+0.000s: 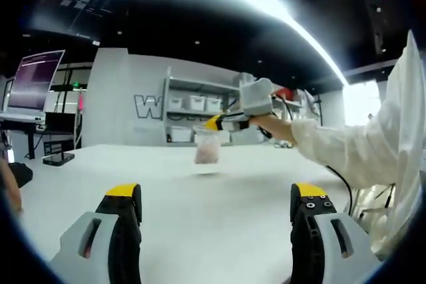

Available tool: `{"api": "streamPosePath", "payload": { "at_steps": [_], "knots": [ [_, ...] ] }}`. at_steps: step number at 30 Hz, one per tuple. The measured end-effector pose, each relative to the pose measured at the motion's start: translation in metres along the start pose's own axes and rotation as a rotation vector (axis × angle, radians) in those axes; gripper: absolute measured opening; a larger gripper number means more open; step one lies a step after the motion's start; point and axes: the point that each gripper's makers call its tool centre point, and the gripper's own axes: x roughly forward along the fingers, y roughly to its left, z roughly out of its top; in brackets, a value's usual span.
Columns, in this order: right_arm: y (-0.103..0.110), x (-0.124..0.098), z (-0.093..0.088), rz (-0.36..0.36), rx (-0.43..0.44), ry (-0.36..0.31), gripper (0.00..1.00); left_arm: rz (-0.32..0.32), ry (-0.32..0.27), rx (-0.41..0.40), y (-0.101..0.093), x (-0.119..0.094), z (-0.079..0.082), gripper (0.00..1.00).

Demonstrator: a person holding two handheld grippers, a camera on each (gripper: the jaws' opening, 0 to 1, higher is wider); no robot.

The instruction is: Open the resealable bag by pulling the two sides of the seal apart until the entire bag opening is separated and visibly accessible.

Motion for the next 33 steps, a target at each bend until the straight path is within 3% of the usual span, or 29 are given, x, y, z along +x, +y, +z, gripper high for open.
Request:
{"api": "streamPosePath", "payload": {
  "at_steps": [33],
  "knots": [
    [-0.043, 0.057, -0.016, -0.038, 0.002, 0.074, 0.00, -0.020, 0.019, 0.000, 0.000, 0.007, 0.007, 0.88]
  ]
}}
